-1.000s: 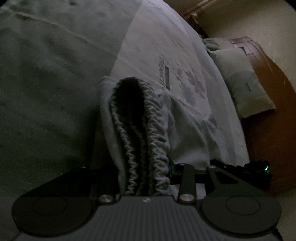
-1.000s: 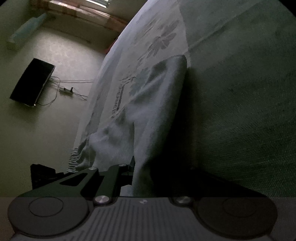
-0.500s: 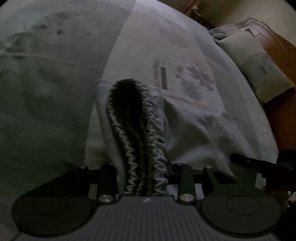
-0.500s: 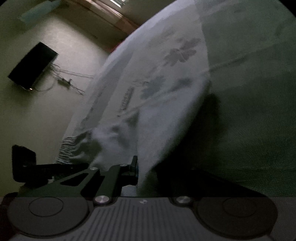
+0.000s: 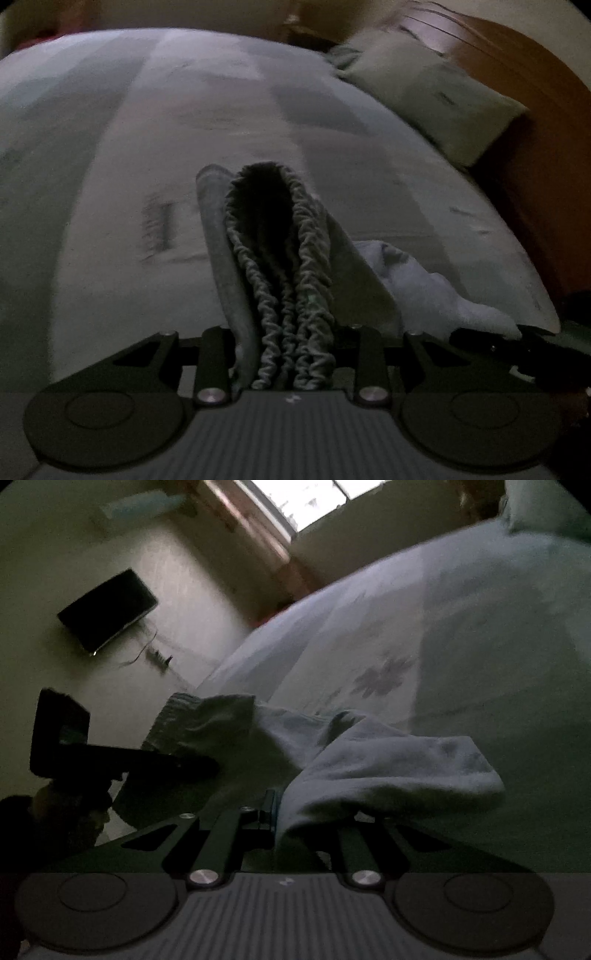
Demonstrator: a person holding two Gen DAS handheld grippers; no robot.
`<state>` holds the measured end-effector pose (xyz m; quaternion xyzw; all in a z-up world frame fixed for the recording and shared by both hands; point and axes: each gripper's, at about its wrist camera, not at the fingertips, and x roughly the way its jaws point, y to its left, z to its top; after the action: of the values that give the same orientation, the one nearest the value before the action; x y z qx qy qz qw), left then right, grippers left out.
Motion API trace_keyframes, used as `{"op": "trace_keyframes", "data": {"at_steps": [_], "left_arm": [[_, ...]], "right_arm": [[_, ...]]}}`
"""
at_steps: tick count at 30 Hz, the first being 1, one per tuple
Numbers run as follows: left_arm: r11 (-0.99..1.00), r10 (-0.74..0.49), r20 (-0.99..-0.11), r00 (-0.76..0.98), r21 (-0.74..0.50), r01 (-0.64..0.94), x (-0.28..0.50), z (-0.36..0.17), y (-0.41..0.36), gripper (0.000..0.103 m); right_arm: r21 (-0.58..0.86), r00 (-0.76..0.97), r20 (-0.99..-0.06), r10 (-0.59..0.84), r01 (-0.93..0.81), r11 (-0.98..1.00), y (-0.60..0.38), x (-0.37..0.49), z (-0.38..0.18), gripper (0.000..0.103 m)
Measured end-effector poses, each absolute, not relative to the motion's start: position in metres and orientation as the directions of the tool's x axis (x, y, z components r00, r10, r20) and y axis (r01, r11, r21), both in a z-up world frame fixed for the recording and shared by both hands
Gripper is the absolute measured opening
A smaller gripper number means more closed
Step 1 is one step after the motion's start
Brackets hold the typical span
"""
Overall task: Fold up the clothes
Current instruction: 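Lift the folded sweatpants with both grippers and carry them toward the pillows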
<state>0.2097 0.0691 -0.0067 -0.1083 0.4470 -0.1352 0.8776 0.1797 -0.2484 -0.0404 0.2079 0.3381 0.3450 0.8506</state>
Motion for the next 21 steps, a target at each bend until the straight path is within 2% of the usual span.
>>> {"op": "trace_keyframes", "data": {"at_steps": [12,21], "left_arm": [[0.856,-0.473,-0.749,0.464,-0.265,0.443,0.3,0.015,-0.162,0.03],[0.781,-0.502,-0.767,0.4,-0.204,0.59,0.383,0.014,-0.325,0.029]], "right_arm": [[0.513,0.78,-0.381,0.496,-0.268,0.815,-0.431,0.125,-0.007,0.014],[0.469,0.884,-0.346,0.315,-0.128,0.874,-0.52,0.113,-0.008,0.015]]}}
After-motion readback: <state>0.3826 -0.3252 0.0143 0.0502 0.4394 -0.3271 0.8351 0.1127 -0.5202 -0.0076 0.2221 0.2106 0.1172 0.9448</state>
